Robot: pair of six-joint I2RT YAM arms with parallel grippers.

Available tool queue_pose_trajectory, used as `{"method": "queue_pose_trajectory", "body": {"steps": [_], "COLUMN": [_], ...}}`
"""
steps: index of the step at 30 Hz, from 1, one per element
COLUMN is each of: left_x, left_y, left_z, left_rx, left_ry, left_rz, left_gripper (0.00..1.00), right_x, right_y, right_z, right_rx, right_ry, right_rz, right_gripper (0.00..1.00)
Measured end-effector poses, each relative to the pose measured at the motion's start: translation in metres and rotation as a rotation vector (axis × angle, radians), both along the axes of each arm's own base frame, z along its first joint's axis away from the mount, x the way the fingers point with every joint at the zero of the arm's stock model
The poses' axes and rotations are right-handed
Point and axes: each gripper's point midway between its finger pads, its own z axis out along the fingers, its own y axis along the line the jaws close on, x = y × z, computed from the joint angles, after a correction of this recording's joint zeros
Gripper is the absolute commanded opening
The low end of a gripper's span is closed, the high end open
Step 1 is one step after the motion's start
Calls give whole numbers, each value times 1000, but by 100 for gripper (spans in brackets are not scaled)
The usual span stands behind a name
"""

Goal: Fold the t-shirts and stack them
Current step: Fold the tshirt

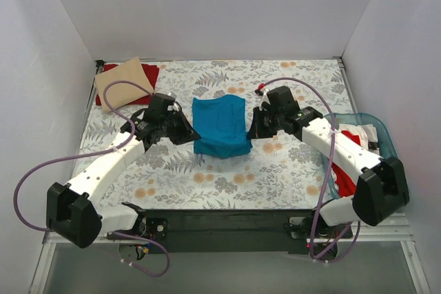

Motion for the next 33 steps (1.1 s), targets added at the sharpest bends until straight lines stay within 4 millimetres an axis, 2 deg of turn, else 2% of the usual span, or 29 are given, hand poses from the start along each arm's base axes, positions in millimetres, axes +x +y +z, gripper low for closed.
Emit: {"method": "queue_pose_trajectory", "body": {"steps": [6,12,15,20,21,22,23,24,25,27,30,31,33], "left_x": [53,95,123,188,201,214,226,239,253,279,294,295,300], "left_y": [7,6,9,10,11,13,15,18,21,29,51,58,72], "left_z": [17,17,13,-6,-14,-26,-37,-50,-63,-86,-107,-107,-96], "left_rx": [-20,-44,-52,-70,-73,-73,-75,-75,-81,-98,-109,-108,-113], "left_ry": [-48,-56,-58,-83,-89,-85,-86,-86,-81,-86,-72,-71,-99], "left_rz": [41,65,92,125,129,137,143,144,152,160,188,200,226], "left_gripper": [0,0,0,0,1,16,56,67,74,77,75,73,69], "right_x": [47,92,122,182,195,210,225,239,256,281,293,294,295], "right_y": [16,25,25,22,22,21,21,20,18,12,-3,-9,-14], "right_z": [7,3,-2,-15,-19,-23,-29,-33,-38,-50,-64,-66,-62], "right_rx": [1,19,34,72,79,90,103,114,129,150,154,148,139], "right_ry": [-6,16,27,38,40,39,42,42,31,19,40,46,27], "right_rz": [-17,-35,-57,-96,-104,-115,-123,-132,-143,-155,-182,-192,-201], "right_gripper": [1,1,1,1,15,27,43,53,57,64,71,70,67]}}
